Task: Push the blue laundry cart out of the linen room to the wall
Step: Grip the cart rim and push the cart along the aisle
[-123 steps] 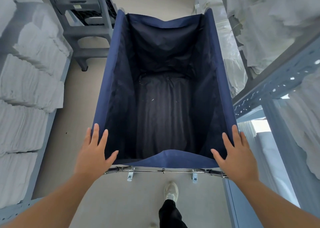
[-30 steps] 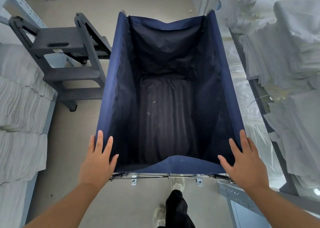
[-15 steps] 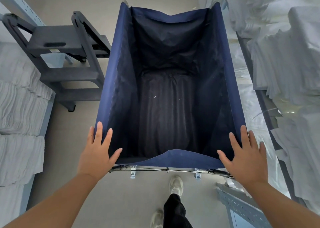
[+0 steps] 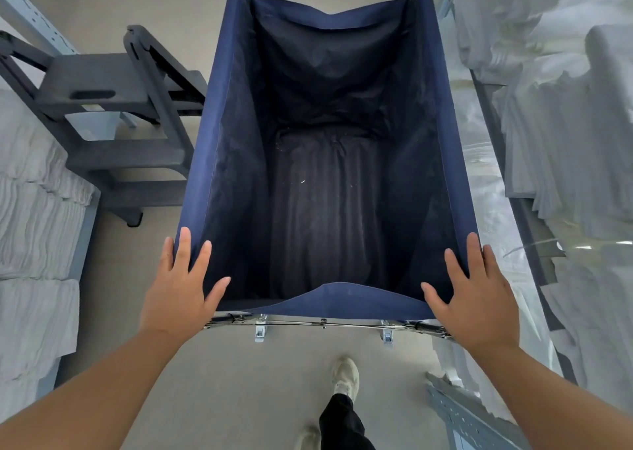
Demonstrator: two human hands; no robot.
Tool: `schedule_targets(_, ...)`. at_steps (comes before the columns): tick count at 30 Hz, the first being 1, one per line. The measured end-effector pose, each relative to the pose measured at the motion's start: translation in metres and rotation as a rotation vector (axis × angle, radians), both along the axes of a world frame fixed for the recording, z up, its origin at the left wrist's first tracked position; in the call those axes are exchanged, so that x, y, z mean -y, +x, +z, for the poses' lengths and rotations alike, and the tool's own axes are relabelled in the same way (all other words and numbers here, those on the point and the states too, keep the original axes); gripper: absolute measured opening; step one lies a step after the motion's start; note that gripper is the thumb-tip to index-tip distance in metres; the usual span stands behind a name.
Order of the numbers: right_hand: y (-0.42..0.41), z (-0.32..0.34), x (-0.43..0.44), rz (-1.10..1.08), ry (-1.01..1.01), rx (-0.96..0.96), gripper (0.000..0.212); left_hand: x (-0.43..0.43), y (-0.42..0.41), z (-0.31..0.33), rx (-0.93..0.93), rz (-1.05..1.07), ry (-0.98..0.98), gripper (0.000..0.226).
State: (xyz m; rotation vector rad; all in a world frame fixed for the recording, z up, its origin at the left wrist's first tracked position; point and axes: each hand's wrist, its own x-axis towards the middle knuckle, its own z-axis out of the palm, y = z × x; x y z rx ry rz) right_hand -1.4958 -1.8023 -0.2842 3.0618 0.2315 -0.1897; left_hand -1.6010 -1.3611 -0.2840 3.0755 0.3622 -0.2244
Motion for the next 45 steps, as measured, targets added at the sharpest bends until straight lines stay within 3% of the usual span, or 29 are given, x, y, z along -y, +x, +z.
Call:
schedule_targets(13, 0.055, 0.004, -0.014, 0.029, 0.022, 0.034, 0.073, -0.010, 0.055, 0.003, -0.012, 0.022, 0.038, 0.076)
schedule_targets(17, 0.069, 0.003, -0.016, 0.035, 0.029, 0.036, 0.068, -0.012, 0.069, 0.004, 0.001, 0.028, 0.035, 0.065)
schedule_targets(45, 0.178, 0.003, -0.050, 0.021, -0.007, 0.028, 0.069, -0.047, 0.177, 0.001, 0.002, 0.023, 0.027, 0.071)
